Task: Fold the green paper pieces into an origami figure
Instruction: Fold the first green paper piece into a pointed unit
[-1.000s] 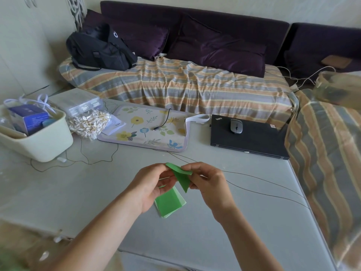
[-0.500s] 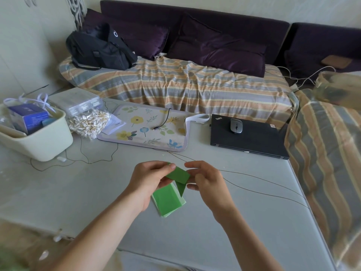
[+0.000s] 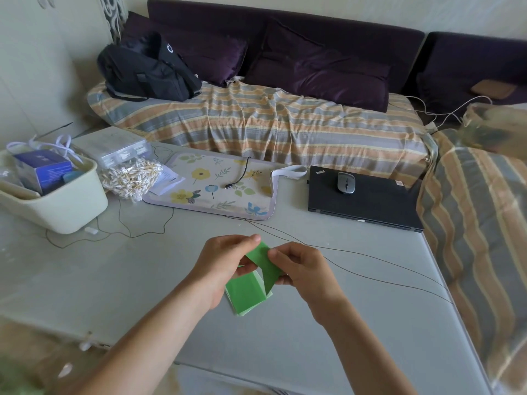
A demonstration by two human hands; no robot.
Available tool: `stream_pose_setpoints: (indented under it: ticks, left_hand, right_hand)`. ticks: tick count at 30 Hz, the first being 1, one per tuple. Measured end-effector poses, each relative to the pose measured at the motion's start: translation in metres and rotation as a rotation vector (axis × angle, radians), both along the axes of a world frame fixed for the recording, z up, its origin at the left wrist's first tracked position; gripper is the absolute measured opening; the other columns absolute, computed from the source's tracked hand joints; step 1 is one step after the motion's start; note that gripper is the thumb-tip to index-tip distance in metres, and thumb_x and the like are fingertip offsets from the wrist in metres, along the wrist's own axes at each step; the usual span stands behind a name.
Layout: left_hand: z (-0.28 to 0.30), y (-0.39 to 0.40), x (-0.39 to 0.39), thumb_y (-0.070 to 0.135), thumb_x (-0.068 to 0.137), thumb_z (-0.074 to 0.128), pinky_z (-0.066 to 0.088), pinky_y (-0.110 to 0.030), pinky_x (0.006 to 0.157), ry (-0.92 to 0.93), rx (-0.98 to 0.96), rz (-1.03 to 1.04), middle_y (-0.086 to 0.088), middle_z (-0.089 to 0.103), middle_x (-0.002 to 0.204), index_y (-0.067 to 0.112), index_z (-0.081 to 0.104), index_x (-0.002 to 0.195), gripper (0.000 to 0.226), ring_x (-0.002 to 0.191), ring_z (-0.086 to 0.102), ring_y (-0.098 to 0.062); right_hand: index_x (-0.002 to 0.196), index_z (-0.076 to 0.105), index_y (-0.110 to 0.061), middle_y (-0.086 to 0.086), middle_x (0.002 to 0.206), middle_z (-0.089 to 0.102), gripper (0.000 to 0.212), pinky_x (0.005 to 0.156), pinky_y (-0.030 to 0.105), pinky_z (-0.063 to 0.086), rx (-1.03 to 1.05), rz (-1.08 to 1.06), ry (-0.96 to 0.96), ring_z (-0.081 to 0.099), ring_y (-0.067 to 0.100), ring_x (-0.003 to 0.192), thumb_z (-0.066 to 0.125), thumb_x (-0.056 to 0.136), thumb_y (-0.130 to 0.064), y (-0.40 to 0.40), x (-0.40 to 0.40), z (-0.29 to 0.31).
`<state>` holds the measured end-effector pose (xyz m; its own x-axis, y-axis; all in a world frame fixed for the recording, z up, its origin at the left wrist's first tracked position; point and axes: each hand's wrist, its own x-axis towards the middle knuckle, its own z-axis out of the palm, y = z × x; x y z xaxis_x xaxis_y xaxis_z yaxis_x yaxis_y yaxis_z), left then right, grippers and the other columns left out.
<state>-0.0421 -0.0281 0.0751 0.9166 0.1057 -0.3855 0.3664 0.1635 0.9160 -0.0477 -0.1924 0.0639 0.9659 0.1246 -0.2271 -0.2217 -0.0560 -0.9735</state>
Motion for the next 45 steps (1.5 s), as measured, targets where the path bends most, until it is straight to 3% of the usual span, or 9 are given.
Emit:
stream_pose_setpoints:
  ticks: [7,11,15,18,22,26,31,42,45]
  left_hand:
    - [0.0019,-0.0022,-0.0022,0.021,0.090,0.075,0.060,-0.024,0.068,-0.032,0.031,-0.027,-0.014,0.075,0.083,0.004,0.077,0.089,0.017,0.075,0.072,-0.018]
    - [0.0029,-0.0040,-0.0042,0.019,0.087,0.078,0.059,-0.023,0.068,-0.066,0.088,-0.060,-0.010,0.078,0.085,0.009,0.079,0.086,0.010,0.077,0.074,-0.014]
    - [0.0020,-0.0053,-0.0051,0.018,0.089,0.075,0.060,-0.024,0.072,-0.088,0.117,-0.106,-0.010,0.078,0.089,0.009,0.079,0.090,0.010,0.080,0.073,-0.013]
    - [0.0003,-0.0063,-0.0056,0.018,0.090,0.074,0.062,-0.030,0.080,-0.091,0.139,-0.125,-0.008,0.079,0.088,0.011,0.080,0.089,0.009,0.082,0.074,-0.015]
    - [-0.0024,-0.0062,-0.0047,0.021,0.093,0.072,0.061,-0.028,0.078,-0.070,0.170,-0.135,-0.005,0.079,0.087,0.014,0.081,0.089,0.012,0.082,0.074,-0.016]
    - [-0.0025,-0.0068,-0.0031,0.021,0.092,0.073,0.058,-0.023,0.070,-0.085,0.180,-0.083,-0.002,0.079,0.082,0.014,0.079,0.087,0.011,0.076,0.072,-0.010]
    - [-0.0044,0.0008,0.0028,0.024,0.090,0.075,0.058,-0.030,0.079,-0.096,0.193,0.035,0.005,0.075,0.074,0.015,0.078,0.086,0.011,0.069,0.067,-0.011]
    - [-0.0050,-0.0013,0.0004,0.017,0.091,0.074,0.058,-0.020,0.070,-0.143,0.203,-0.065,0.003,0.074,0.077,0.014,0.077,0.089,0.004,0.075,0.068,-0.009]
    - [-0.0069,-0.0015,-0.0007,0.016,0.086,0.079,0.057,-0.028,0.078,-0.145,0.245,-0.073,-0.003,0.074,0.083,0.016,0.075,0.094,0.009,0.078,0.067,-0.013]
  right_hand:
    - [0.089,0.068,0.005,0.014,0.082,0.074,0.019,0.081,0.042,0.060,0.021,-0.013,0.006,0.068,0.020,0.077,0.068,0.095,-0.013,0.0011,0.0014,0.0003]
    - [0.084,0.067,-0.003,0.011,0.081,0.069,0.014,0.075,0.035,0.057,0.027,-0.007,0.023,0.065,0.018,0.076,0.066,0.095,-0.012,0.0008,-0.0003,0.0020]
    - [0.092,0.066,0.001,0.009,0.081,0.066,0.022,0.076,0.037,0.053,0.060,-0.017,0.035,0.062,0.019,0.077,0.066,0.096,-0.021,0.0018,-0.0008,0.0002]
    - [0.084,0.065,-0.007,0.006,0.076,0.063,0.020,0.075,0.039,0.046,0.039,-0.024,0.006,0.057,0.021,0.075,0.068,0.095,-0.022,0.0019,-0.0004,-0.0011]
    - [0.087,0.066,-0.002,0.006,0.075,0.063,0.022,0.072,0.036,0.042,0.001,-0.021,-0.028,0.055,0.019,0.073,0.067,0.096,-0.022,0.0039,-0.0003,-0.0010]
    - [0.089,0.070,-0.003,0.003,0.072,0.066,0.022,0.068,0.029,0.049,-0.049,-0.039,-0.040,0.058,0.013,0.068,0.067,0.097,-0.023,0.0054,0.0013,-0.0020]
    - [0.091,0.072,0.001,0.002,0.064,0.067,0.020,0.061,0.021,0.052,-0.074,-0.033,-0.015,0.059,0.011,0.057,0.066,0.097,-0.018,-0.0012,0.0043,-0.0020]
    - [0.091,0.073,-0.005,0.002,0.074,0.070,0.012,0.069,0.026,0.055,-0.027,-0.013,0.009,0.062,0.010,0.067,0.067,0.096,-0.014,-0.0024,0.0026,-0.0013]
    - [0.088,0.073,-0.007,-0.002,0.071,0.070,0.010,0.062,0.020,0.053,-0.072,-0.054,-0.027,0.061,0.006,0.064,0.066,0.095,-0.009,-0.0032,0.0028,-0.0021]
